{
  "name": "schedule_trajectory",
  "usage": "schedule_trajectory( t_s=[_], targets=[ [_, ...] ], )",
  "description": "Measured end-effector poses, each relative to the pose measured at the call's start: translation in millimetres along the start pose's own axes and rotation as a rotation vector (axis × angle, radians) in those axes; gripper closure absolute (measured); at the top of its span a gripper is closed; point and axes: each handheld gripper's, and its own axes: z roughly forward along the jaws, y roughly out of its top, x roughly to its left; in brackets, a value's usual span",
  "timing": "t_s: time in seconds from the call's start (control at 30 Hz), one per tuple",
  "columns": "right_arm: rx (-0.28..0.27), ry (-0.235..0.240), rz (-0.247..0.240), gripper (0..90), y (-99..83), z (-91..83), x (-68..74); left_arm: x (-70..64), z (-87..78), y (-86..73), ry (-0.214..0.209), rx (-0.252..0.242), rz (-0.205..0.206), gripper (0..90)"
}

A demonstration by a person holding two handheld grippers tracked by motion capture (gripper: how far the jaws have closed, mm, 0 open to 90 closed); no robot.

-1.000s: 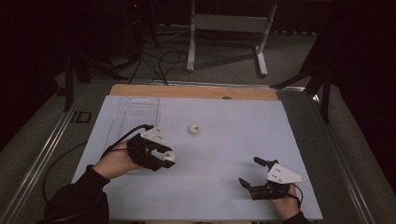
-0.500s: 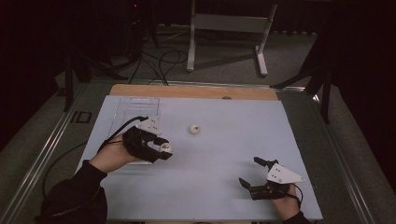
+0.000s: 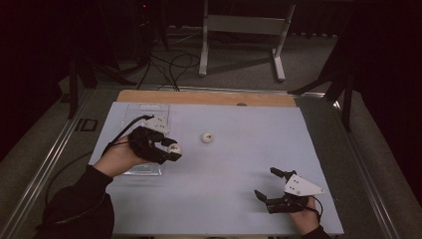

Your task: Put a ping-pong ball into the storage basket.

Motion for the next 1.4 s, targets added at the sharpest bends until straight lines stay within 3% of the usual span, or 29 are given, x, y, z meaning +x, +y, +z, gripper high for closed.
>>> schedule_trajectory(
  t_s=[0.6, 1.0, 1.23, 1.4],
  targets=[
    [-0.003, 0.006, -0.001, 8.6, -0.4, 0.3, -0.6, 28.5, -11.9, 3.3, 0.077, -0.047, -0.083, 52.0],
    [-0.002, 0.007, 0.001, 8.6, -0.6, 0.5, -0.6, 47.6, -12.6, -0.6, 0.174, -0.089, -0.203, 52.1],
    [0.002, 0.009, 0.002, 8.6, -1.0, 0.7, -0.7, 55.3, -9.2, -5.8, 0.235, -0.075, -0.265, 52.0],
    [0.001, 0.009, 0.002, 8.6, -0.8, 0.4, -0.9, 61.9, -3.8, -12.7, 0.276, -0.036, -0.311, 52.0]
  ],
)
